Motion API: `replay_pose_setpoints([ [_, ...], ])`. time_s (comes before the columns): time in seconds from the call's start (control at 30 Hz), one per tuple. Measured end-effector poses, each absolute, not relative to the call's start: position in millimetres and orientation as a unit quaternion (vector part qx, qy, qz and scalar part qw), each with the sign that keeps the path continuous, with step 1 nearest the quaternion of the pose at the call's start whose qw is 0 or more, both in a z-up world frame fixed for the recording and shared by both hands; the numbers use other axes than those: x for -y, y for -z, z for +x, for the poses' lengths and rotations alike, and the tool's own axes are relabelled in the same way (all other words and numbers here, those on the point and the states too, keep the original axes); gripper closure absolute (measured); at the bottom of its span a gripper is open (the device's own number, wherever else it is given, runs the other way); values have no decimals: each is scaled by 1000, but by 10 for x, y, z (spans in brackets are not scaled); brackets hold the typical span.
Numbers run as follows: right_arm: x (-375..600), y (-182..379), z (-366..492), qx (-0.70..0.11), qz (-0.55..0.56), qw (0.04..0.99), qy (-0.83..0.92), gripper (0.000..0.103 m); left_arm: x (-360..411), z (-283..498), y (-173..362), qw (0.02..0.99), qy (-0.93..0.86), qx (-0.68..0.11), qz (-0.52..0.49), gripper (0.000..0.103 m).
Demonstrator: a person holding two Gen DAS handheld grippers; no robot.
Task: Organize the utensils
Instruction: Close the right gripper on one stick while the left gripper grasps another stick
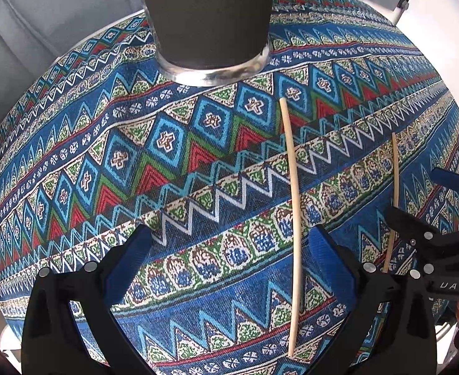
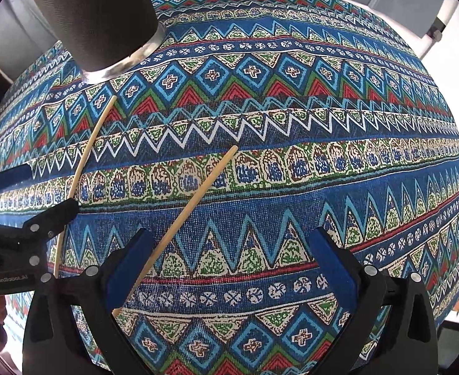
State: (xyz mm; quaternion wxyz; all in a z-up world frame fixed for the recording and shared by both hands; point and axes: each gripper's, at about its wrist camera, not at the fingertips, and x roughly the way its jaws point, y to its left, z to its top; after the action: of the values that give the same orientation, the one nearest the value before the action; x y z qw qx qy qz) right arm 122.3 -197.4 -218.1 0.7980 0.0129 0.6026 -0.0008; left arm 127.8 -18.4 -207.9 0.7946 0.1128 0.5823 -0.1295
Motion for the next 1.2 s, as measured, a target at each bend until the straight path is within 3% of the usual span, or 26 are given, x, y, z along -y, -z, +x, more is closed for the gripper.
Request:
replay_pose_setpoints([
  [0.1, 1946, 2193, 1155, -603, 4, 798, -10, 11, 195, 1321, 2076, 789, 127, -590, 113, 4],
  [0.3, 2051, 2075, 1049, -593, 0, 805, -15, 41, -16, 1435, 2011, 792, 103, -595, 94, 19],
  [0.43, 2168, 2009, 996, -588, -13, 808, -32, 77, -165, 1463, 1943, 791, 103, -596, 92, 42],
  [0.57, 2266, 1995, 1048, -596, -19, 802, -34, 96, -367, 1512, 1893, 793, 86, -598, 77, 70],
  [0.77, 2385, 1993, 1109, -603, -12, 797, -36, 99, -857, 1515, 1899, 792, 65, -605, 49, 96],
  [1.2, 2948, 2025, 1372, -614, 98, 782, -43, 99, -1602, 1147, 1838, 790, 35, -611, 6, 98],
])
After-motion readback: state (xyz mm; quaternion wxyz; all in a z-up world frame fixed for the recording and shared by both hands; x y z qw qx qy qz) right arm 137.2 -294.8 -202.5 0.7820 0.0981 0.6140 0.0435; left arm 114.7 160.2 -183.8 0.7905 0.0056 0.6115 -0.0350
